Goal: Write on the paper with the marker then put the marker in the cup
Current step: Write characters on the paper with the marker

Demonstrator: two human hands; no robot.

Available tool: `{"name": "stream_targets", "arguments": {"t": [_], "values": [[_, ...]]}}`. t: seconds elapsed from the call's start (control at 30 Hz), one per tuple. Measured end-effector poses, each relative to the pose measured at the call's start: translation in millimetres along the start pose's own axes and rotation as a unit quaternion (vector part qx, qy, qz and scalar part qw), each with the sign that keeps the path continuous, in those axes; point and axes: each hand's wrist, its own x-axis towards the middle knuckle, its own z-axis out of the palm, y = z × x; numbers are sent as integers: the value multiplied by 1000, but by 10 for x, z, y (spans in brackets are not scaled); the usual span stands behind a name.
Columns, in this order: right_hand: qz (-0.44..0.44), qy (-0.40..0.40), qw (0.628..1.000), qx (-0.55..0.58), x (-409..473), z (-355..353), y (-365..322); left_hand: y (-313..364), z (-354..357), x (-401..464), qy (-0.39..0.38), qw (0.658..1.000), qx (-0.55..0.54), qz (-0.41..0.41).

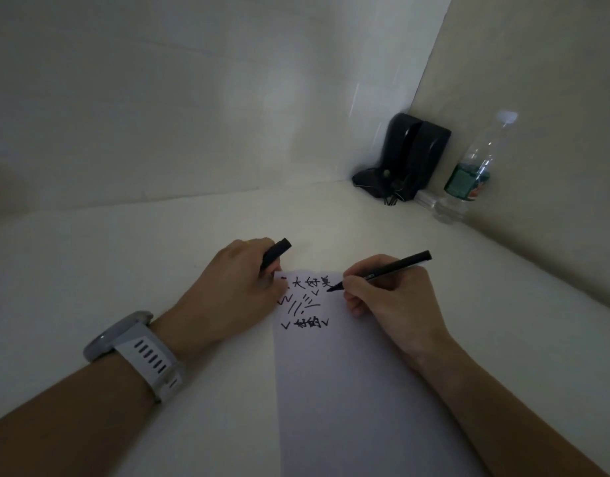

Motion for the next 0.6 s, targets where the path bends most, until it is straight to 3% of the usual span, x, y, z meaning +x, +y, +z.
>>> {"name": "stream_targets", "arguments": {"t": [0.6], "values": [[-10,-10,999,-32,-8,-8,1,-10,-7,-12,2,1000,-8,-4]]}}
